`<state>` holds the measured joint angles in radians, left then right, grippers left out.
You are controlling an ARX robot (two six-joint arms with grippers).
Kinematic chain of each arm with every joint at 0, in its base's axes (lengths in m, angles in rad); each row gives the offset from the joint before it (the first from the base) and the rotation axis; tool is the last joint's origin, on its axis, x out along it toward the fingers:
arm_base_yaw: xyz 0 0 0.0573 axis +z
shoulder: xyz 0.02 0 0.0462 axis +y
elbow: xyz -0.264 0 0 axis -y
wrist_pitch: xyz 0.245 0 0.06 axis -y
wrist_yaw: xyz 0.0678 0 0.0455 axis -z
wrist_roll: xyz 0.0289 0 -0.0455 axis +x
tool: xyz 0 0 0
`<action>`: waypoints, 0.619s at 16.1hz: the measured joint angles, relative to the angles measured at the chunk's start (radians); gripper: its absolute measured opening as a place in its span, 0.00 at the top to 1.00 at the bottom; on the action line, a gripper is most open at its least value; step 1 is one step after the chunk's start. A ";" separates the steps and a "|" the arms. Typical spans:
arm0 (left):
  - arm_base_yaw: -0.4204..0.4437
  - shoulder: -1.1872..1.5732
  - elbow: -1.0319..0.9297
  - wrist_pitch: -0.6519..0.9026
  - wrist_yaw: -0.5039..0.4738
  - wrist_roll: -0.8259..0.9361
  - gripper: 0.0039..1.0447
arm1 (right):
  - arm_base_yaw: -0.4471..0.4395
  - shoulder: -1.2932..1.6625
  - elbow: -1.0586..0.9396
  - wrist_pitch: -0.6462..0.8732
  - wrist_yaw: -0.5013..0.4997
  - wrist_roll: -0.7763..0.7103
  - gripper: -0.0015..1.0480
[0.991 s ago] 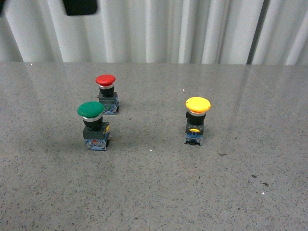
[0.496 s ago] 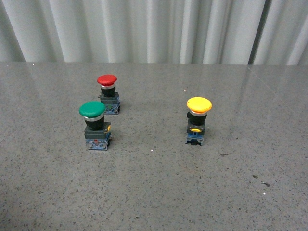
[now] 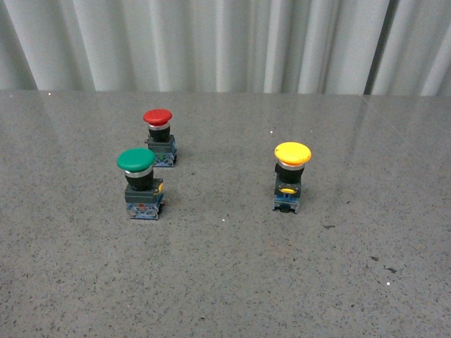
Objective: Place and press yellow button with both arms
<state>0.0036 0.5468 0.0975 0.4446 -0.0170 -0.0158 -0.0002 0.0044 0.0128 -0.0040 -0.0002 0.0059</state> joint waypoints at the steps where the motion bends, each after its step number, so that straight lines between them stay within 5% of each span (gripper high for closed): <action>1: 0.000 -0.035 -0.016 -0.019 0.011 0.000 0.99 | 0.000 0.000 0.000 -0.001 0.000 0.000 0.06; 10: -0.004 -0.363 -0.083 -0.261 0.017 0.002 0.99 | 0.000 0.000 0.000 0.000 0.000 0.000 0.06</action>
<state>-0.0006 0.1837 0.0143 0.1837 0.0002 -0.0143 -0.0002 0.0044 0.0128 -0.0044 -0.0002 0.0059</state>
